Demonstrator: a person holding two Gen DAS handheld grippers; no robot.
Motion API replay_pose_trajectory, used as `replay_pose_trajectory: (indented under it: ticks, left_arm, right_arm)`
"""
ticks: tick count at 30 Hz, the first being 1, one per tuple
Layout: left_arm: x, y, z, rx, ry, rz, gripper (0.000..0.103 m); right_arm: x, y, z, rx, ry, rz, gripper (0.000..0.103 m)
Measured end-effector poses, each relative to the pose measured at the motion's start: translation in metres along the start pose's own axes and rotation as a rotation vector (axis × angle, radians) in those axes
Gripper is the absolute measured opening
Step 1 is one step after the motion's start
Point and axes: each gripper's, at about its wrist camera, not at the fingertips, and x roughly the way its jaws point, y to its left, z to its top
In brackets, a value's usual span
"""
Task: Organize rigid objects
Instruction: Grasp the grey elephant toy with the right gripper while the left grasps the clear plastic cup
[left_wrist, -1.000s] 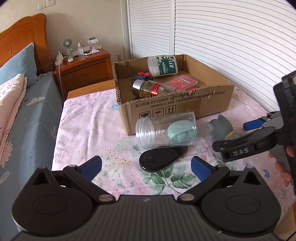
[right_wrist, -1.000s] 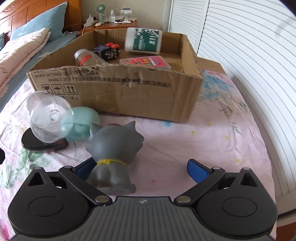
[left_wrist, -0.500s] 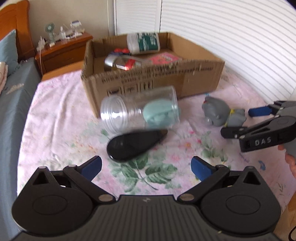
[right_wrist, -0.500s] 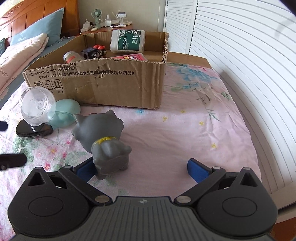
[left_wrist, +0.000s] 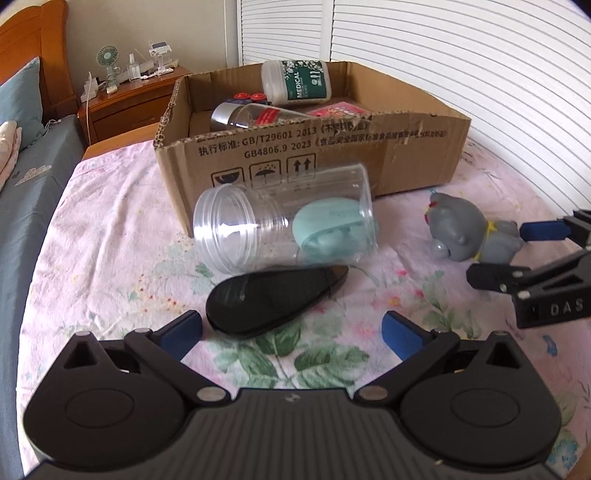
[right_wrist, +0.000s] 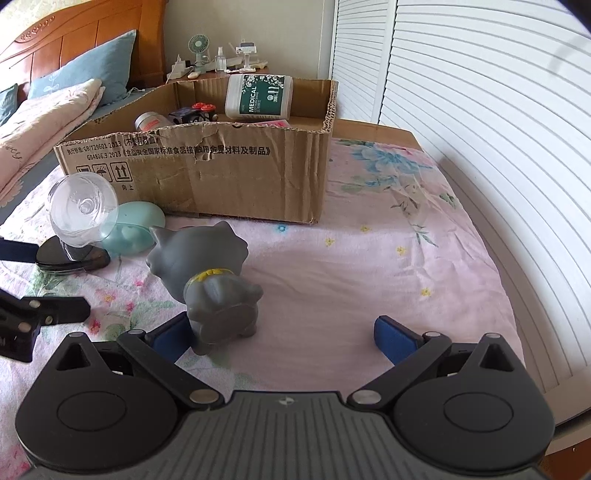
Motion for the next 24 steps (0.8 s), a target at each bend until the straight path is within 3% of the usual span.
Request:
replay_pose_trajectory:
  ticks: [16, 24]
  left_arm:
    - [-0.005, 0.008, 0.034, 0.04, -0.09, -0.062, 0.102]
    - [-0.003, 0.01, 0.037, 0.041, -0.092, -0.073, 0.1]
  right_arm:
    - [0.001, -0.005, 0.003, -0.011, 0.015, 0.012, 0.103]
    - [0.004, -0.036, 0.004, 0.071, 0.038, -0.066, 0.103]
